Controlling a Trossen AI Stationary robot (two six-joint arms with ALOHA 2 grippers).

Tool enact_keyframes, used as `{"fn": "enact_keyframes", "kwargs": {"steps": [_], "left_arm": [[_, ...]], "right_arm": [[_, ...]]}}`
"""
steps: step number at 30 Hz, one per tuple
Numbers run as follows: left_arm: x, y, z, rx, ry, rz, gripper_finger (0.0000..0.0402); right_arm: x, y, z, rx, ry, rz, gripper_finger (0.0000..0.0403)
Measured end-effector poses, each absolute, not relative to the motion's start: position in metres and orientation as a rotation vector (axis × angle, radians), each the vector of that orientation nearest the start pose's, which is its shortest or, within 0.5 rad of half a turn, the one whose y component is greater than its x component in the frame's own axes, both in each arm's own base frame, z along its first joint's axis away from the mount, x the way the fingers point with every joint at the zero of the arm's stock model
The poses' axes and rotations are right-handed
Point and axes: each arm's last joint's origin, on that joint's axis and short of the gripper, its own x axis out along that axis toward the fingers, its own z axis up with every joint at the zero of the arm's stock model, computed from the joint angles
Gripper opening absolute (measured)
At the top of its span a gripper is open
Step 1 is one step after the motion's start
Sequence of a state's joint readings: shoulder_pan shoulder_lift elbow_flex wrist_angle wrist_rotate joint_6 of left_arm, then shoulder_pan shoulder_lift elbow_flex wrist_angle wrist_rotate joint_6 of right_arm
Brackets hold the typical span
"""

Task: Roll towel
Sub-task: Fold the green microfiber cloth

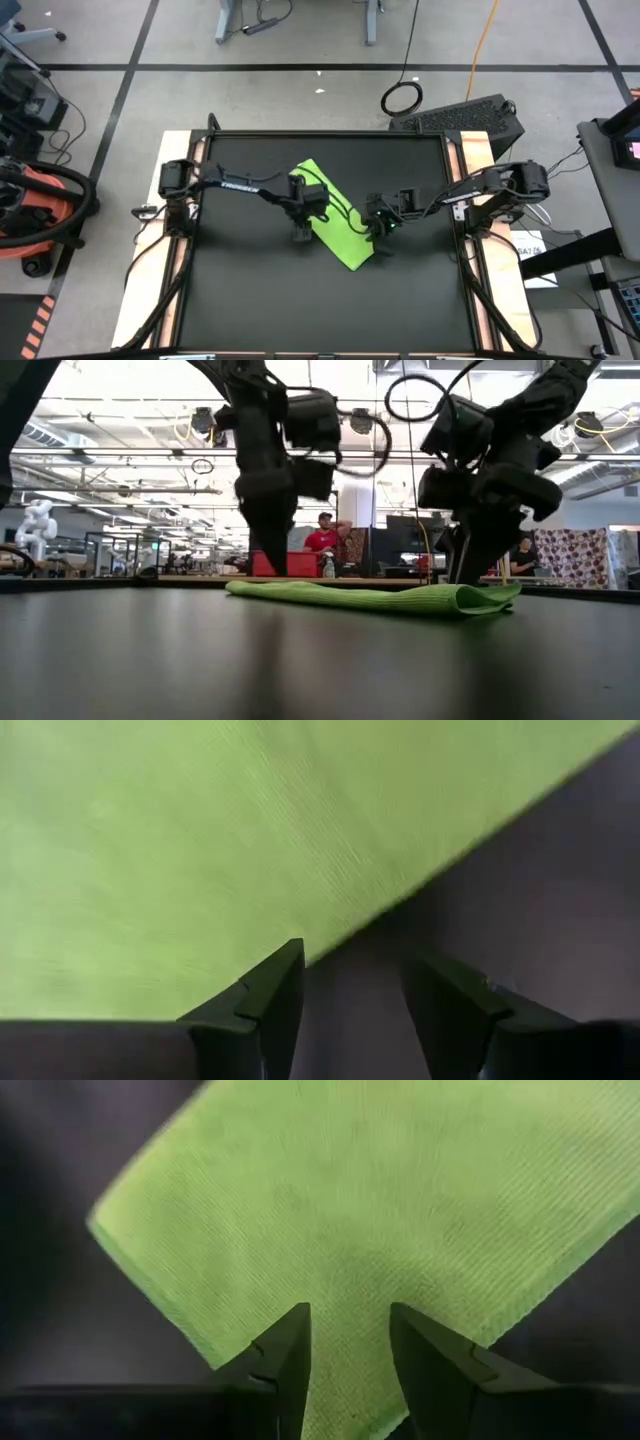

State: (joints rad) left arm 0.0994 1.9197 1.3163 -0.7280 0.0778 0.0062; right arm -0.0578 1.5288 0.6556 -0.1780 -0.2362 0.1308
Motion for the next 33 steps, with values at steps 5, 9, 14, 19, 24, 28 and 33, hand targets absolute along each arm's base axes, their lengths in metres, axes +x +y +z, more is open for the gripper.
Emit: {"fn": "enact_keyframes", "kwargs": {"steps": [5, 9, 14, 19, 24, 28, 33], "left_arm": [[0.372, 0.042, 0.142, -0.132, 1.393, 0.025, 0.017], [0.373, 0.047, 0.136, -0.065, 1.402, -0.006, 0.017], [0.373, 0.056, 0.135, 0.083, 1.394, -0.074, 0.017], [0.373, 0.065, 0.135, 0.15, 1.372, -0.112, 0.017], [0.375, 0.071, 0.135, 0.207, 1.359, -0.119, 0.017], [0.375, 0.072, 0.136, 0.221, 1.358, -0.11, 0.017], [0.37, 0.07, 0.148, 0.184, 1.418, -0.091, 0.017]], "right_arm": [[0.265, -0.001, 0.127, 0.323, 1.065, 0.083, 0.013], [0.27, 0.013, 0.126, 0.374, 1.026, 0.089, 0.013], [0.275, 0.035, 0.123, 0.421, 0.999, 0.098, 0.013], [0.288, 0.057, 0.11, 0.525, 0.934, 0.114, 0.013], [0.313, 0.082, 0.103, 0.597, 0.864, 0.16, 0.013], [0.341, 0.096, 0.107, 0.586, 0.845, 0.195, 0.013], [0.36, 0.103, 0.122, 0.525, 0.864, 0.207, 0.013]]}}
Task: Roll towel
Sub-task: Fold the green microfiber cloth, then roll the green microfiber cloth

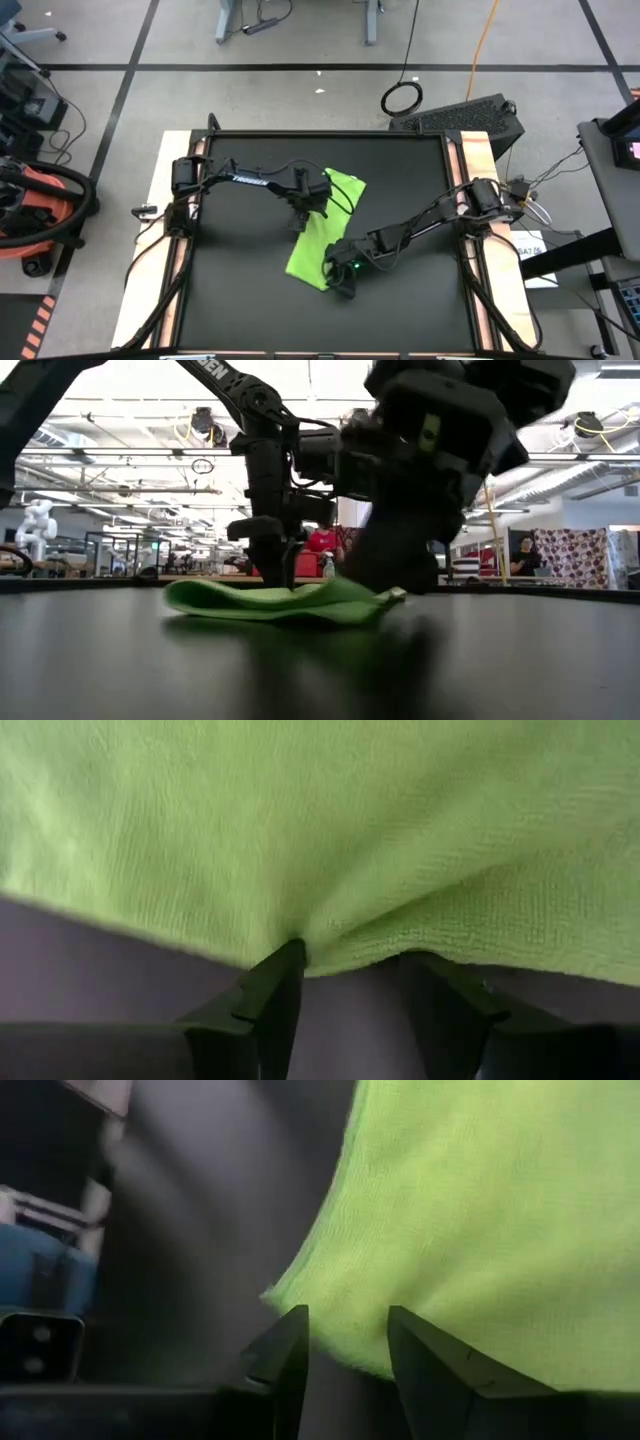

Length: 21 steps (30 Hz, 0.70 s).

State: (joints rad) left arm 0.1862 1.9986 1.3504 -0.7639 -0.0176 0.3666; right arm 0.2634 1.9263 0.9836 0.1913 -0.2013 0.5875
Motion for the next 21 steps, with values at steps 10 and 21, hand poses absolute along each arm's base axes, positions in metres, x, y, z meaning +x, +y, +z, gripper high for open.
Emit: {"fn": "enact_keyframes", "kwargs": {"steps": [10, 21], "left_arm": [[0.343, 0.054, 0.172, 0.099, 1.537, -0.098, 0.017], [0.346, -0.01, 0.163, 0.137, 1.369, -0.364, 0.017]], "right_arm": [[0.334, 0.094, 0.159, 0.329, 1.032, 0.146, 0.013], [0.333, 0.089, 0.17, 0.149, 0.954, 0.106, 0.013]]}}
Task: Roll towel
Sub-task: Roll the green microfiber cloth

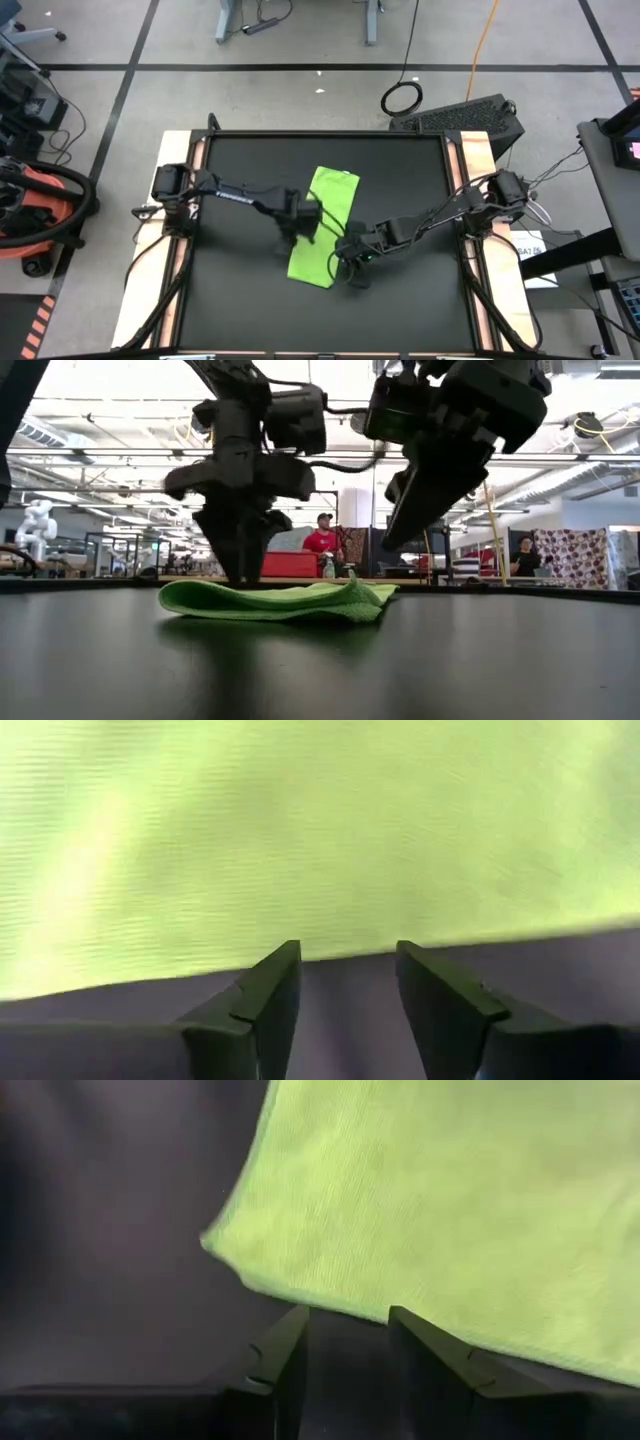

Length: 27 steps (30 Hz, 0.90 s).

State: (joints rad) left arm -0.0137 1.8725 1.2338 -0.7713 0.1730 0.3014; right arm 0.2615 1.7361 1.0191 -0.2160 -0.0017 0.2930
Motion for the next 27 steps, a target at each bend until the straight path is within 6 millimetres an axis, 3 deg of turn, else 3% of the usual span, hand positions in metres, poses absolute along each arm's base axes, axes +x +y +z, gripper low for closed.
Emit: {"fn": "enact_keyframes", "kwargs": {"steps": [8, 16, 20, 27], "left_arm": [[0.341, -0.054, 0.155, 0.286, 1.3, -0.484, 0.017], [0.34, -0.085, 0.166, 0.337, 1.2, -0.488, 0.017], [0.334, -0.101, 0.171, 0.346, 1.129, -0.439, 0.017], [0.313, -0.131, 0.162, 0.356, 1.082, -0.33, 0.017]], "right_arm": [[0.33, 0.114, 0.168, 0.1, 0.926, 0.194, 0.013], [0.327, 0.139, 0.174, -0.002, 0.82, 0.208, 0.0132], [0.324, 0.149, 0.176, -0.086, 0.779, 0.223, 0.015], [0.324, 0.157, 0.158, -0.216, 0.814, 0.227, 0.0197]]}}
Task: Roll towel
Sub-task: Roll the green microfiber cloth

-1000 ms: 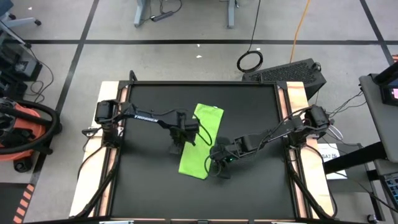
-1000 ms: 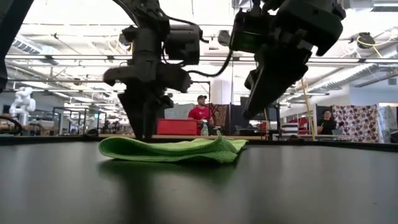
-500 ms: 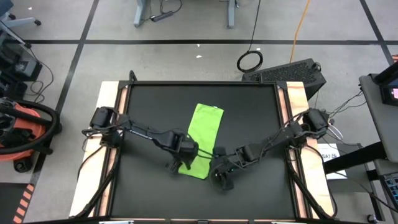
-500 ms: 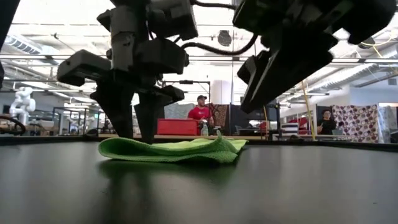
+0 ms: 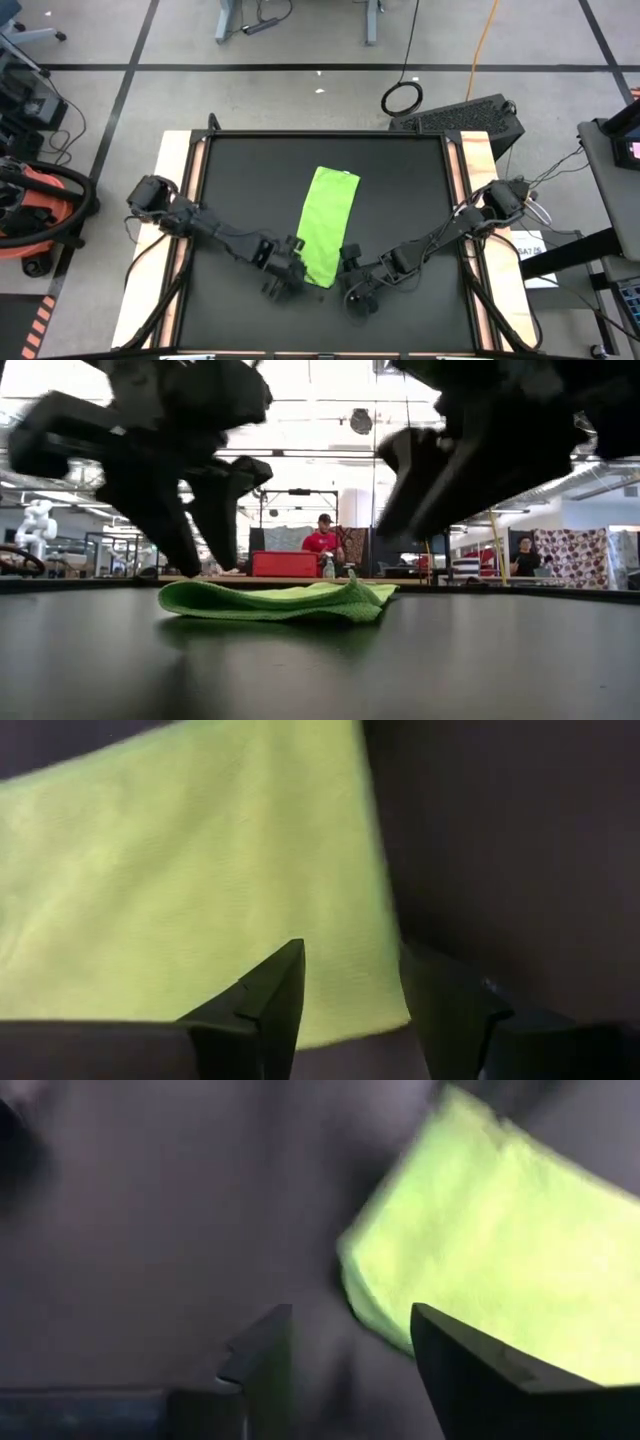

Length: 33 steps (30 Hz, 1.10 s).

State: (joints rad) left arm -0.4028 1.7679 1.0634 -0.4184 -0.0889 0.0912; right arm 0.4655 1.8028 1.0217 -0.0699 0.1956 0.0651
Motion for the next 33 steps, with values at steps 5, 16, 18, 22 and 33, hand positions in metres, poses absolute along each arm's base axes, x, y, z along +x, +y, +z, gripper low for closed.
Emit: {"fn": "enact_keyframes", "kwargs": {"steps": [5, 16, 18, 22, 33], "left_arm": [[0.299, -0.15, 0.159, 0.437, 1.044, -0.266, 0.017], [0.281, -0.151, 0.14, 0.407, 1.087, -0.154, 0.017], [0.279, -0.15, 0.136, 0.4, 1.091, -0.159, 0.017], [0.277, -0.15, 0.133, 0.374, 1.087, -0.152, 0.017], [0.279, -0.149, 0.133, 0.406, 1.071, -0.191, 0.017]], "right_arm": [[0.323, 0.159, 0.148, -0.266, 0.841, 0.175, 0.0196], [0.332, 0.163, 0.147, -0.326, 0.745, 0.217, 0.0167], [0.335, 0.163, 0.143, -0.318, 0.733, 0.217, 0.0168], [0.34, 0.166, 0.131, -0.301, 0.717, 0.24, 0.0172], [0.35, 0.161, 0.112, -0.271, 0.756, 0.181, 0.0147]]}}
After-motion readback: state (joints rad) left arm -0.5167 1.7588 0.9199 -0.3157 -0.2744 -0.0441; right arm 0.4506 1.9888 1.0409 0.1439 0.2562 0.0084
